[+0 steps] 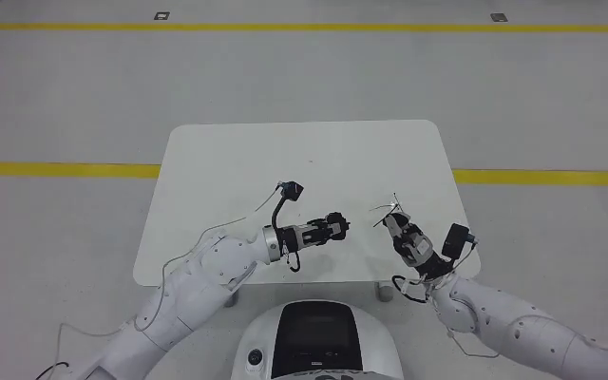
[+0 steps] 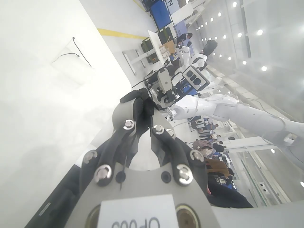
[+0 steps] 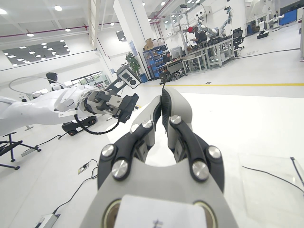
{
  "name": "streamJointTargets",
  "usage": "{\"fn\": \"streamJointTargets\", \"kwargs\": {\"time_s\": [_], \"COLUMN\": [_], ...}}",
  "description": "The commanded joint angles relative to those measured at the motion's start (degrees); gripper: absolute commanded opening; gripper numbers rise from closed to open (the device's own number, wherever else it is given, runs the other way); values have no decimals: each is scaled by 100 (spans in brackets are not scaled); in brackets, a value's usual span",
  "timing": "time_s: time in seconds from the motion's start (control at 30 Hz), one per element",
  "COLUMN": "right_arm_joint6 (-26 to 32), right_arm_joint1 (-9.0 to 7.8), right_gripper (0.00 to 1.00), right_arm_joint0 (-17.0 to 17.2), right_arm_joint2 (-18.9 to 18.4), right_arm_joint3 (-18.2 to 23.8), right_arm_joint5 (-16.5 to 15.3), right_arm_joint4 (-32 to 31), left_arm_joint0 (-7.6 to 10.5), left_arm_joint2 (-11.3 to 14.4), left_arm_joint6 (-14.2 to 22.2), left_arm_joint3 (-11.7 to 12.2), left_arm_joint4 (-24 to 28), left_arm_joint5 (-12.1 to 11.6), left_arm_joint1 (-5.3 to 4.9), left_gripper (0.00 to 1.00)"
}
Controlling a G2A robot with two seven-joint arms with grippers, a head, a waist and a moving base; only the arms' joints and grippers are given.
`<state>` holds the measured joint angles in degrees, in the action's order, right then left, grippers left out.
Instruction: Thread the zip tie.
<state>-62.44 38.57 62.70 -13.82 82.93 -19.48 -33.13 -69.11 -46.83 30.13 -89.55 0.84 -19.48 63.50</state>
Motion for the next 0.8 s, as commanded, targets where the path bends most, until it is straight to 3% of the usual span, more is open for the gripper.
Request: {"fn": "streamJointTargets", "kwargs": {"time_s": [0.0, 0.17, 0.5, 0.77], "right_arm_joint6": [0, -412, -1448, -1528], "right_arm_joint1": [0, 142, 655, 1033], "right_gripper": [0, 0, 0, 0], "right_arm_joint0": [0, 179, 454, 436], "right_arm_joint2": [0, -250, -477, -621], "right_arm_joint3": [0, 24, -482, -770], "right_arm_joint5": [0, 517, 29, 0], "right_arm_joint4": [0, -240, -778, -1171], "left_arm_joint0": [0, 0, 0, 0], "left_arm_joint2": [0, 0, 0, 0], "left_arm_joint6": [0, 0, 0, 0], "left_arm_joint3": [0, 0, 0, 0], "left_arm_joint4": [0, 0, 0, 0], "left_arm_joint5": [0, 0, 0, 0], "left_arm_joint1": [0, 0, 0, 0], "left_gripper": [0, 0, 0, 0]}}
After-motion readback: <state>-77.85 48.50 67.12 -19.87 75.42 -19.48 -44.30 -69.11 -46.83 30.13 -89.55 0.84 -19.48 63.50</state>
